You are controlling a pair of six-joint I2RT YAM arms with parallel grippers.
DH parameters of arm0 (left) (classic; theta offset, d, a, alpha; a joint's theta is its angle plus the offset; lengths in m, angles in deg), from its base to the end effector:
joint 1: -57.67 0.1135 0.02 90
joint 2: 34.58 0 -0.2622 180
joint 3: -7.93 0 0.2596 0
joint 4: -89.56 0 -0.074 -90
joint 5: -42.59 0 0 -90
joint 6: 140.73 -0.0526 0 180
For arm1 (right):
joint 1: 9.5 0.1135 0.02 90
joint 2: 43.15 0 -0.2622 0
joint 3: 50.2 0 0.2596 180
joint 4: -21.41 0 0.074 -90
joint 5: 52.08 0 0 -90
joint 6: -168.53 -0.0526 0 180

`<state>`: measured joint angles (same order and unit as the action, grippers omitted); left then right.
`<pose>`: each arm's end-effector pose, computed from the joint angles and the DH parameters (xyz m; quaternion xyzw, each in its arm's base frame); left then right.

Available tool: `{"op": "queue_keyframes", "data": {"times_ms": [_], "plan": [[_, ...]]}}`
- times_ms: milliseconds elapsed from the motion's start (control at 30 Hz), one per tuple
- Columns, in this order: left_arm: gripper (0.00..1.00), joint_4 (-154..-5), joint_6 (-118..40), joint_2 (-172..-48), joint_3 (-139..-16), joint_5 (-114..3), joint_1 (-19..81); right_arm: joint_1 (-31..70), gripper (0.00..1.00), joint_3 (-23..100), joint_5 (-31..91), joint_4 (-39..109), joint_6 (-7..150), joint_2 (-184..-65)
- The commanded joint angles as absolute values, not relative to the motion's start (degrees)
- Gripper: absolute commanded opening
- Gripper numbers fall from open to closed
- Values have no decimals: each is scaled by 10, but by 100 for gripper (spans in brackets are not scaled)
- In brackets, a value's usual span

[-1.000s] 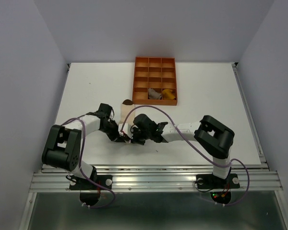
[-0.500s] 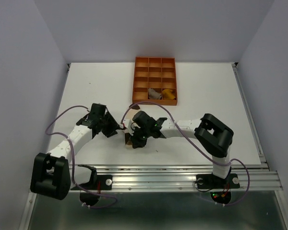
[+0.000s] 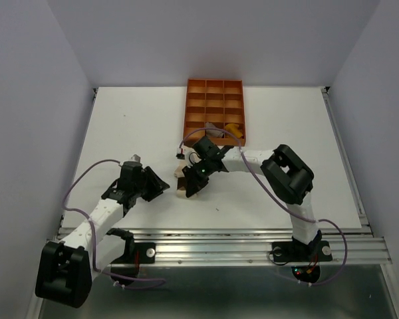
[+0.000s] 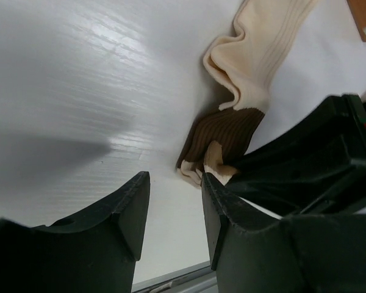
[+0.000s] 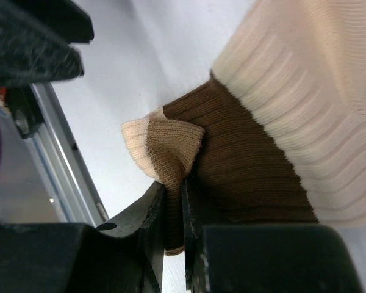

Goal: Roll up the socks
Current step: Roll the sock at the center of the board.

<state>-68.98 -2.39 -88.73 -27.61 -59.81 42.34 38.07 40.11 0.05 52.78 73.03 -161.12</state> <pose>0.1980 -0.0660 0.1625 -0.2123 0.8771 -0.3045 0.3048 0.2679 0.3409 0.1255 -0.4081 0.8197 0.3926 0.0862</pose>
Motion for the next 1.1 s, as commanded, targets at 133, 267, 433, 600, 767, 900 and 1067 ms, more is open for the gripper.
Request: {"op": "queue_keyframes", "data": {"times_ms": [133, 267, 433, 600, 767, 900, 1067], "plan": [[54, -833, -57, -850, -222, -682, 415, 350, 1, 460, -91, 593, 667, -1668], [55, -883, -56, -855, -200, -709, 412, 337, 1, 470, -108, 595, 626, -1688], [55, -905, -62, -870, -190, -711, 397, 321, 1, 483, -109, 598, 595, -1699], [55, -922, -53, -897, -181, -694, 375, 315, 1, 488, -118, 599, 581, -1702], [54, -929, -66, -936, -191, -682, 372, 315, 1, 489, -124, 601, 583, -1704], [52, -927, -73, -977, -203, -675, 370, 315, 1, 493, -124, 601, 584, -1707], [50, -951, -81, -1006, -212, -680, 368, 315, 1, 492, -127, 604, 589, -1712]]}}
